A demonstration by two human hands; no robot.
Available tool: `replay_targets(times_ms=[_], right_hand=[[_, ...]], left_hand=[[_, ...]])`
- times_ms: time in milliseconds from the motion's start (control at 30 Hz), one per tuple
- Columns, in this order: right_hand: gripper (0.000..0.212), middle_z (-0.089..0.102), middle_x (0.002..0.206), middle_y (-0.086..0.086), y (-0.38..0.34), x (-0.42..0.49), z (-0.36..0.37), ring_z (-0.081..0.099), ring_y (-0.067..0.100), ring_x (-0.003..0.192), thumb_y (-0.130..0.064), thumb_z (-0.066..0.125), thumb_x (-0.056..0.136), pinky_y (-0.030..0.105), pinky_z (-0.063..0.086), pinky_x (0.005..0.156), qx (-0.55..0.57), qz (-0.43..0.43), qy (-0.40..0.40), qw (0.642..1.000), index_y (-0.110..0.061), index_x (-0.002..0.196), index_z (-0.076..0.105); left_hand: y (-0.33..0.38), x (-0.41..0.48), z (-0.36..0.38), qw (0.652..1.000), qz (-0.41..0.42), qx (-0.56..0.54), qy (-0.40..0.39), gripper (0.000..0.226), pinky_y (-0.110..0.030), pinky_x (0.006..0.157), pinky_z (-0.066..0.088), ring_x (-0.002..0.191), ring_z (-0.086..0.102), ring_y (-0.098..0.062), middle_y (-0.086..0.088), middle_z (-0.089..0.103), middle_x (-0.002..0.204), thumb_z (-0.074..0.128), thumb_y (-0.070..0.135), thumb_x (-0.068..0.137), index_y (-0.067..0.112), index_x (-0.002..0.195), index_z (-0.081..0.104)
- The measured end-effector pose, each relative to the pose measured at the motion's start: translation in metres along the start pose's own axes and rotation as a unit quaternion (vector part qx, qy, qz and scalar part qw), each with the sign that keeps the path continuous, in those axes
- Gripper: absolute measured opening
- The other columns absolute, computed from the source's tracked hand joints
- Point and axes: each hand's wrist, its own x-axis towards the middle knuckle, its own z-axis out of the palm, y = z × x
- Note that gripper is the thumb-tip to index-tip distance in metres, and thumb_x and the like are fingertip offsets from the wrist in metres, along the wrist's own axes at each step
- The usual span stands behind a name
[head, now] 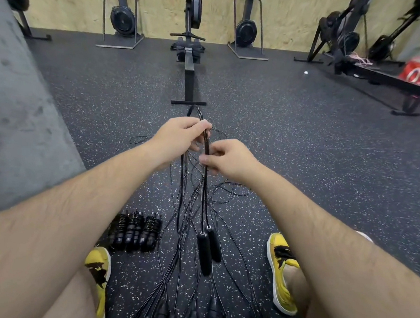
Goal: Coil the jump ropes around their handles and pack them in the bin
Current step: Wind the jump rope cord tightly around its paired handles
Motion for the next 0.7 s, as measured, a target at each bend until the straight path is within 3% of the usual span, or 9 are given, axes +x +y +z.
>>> replay_targets(times_ms=[133,233,333,433,500,567,633,700], right_hand=[[0.028,0.067,0.065,0.013,-0.01,0.004,-0.004,0.062,0.017,0.057,-0.024,0.074,0.089,0.025,0.047,0.057,0.071,-0.044,0.066,0.994,-0.007,0.07,0.063],[0.035,0.062,0.059,0.004,-0.013,0.011,-0.006,0.063,0.017,0.054,-0.022,0.073,0.09,0.024,0.049,0.056,0.132,-0.053,0.095,0.985,-0.012,0.061,0.055],[0.026,0.067,0.072,0.01,-0.015,0.019,-0.005,0.063,0.017,0.059,-0.021,0.067,0.095,0.034,0.055,0.062,0.211,-0.042,0.11,0.97,-0.001,0.078,0.066],[0.014,0.069,0.083,0.006,-0.015,0.019,-0.008,0.06,0.015,0.066,-0.006,0.057,0.095,0.029,0.054,0.06,0.255,-0.003,0.082,0.963,-0.004,0.1,0.07],[0.022,0.07,0.092,0.004,-0.011,0.011,-0.011,0.058,0.012,0.064,-0.002,0.061,0.088,0.025,0.052,0.06,0.182,0.016,0.028,0.983,-0.009,0.107,0.069],[0.029,0.069,0.1,0.0,-0.004,0.003,-0.005,0.058,0.01,0.064,-0.01,0.071,0.086,0.022,0.052,0.06,0.101,0.028,-0.029,0.994,-0.013,0.115,0.067],[0.028,0.068,0.093,-0.003,0.002,0.001,0.007,0.058,0.011,0.065,-0.026,0.077,0.086,0.029,0.055,0.066,0.061,0.017,-0.033,0.997,-0.016,0.11,0.069],[0.02,0.063,0.071,-0.003,0.002,0.001,0.014,0.054,0.011,0.059,-0.033,0.074,0.088,0.028,0.049,0.064,0.047,0.0,0.003,0.999,-0.013,0.092,0.071]], left_hand=[[-0.015,-0.011,0.001,0.985,-0.089,0.013,-0.148,0.033,-0.038,0.086,0.055,0.094,0.07,-0.018,-0.009,0.076,0.105,0.057,0.009,0.079,-0.003,0.107,0.07],[-0.03,-0.02,0.008,0.975,-0.097,0.084,-0.182,0.02,-0.037,0.097,0.055,0.107,0.069,-0.025,-0.007,0.075,0.107,0.06,0.003,0.094,0.006,0.11,0.07],[-0.029,-0.015,0.008,0.989,-0.054,0.091,-0.104,0.013,-0.042,0.092,0.058,0.101,0.071,-0.033,-0.012,0.074,0.096,0.057,0.01,0.101,0.011,0.103,0.07],[-0.017,-0.004,0.002,0.997,-0.009,0.068,-0.027,0.011,-0.046,0.084,0.061,0.083,0.075,-0.027,-0.012,0.076,0.088,0.06,0.011,0.1,0.011,0.1,0.071],[-0.006,0.001,0.0,0.998,0.022,0.055,0.011,0.01,-0.034,0.07,0.061,0.067,0.073,-0.019,-0.008,0.075,0.077,0.064,0.012,0.098,0.012,0.091,0.071],[0.003,0.004,0.001,0.998,0.038,0.03,0.039,0.011,-0.027,0.058,0.057,0.063,0.07,-0.018,-0.004,0.072,0.07,0.065,0.011,0.096,0.012,0.086,0.07],[0.007,0.007,0.004,0.998,0.045,0.004,0.049,0.009,-0.028,0.058,0.057,0.069,0.068,-0.021,-0.002,0.071,0.071,0.066,0.011,0.096,0.009,0.088,0.071],[0.009,0.008,0.006,0.997,0.053,0.013,0.054,0.012,-0.023,0.055,0.052,0.061,0.063,-0.009,-0.001,0.07,0.075,0.067,0.015,0.096,0.005,0.091,0.072]])
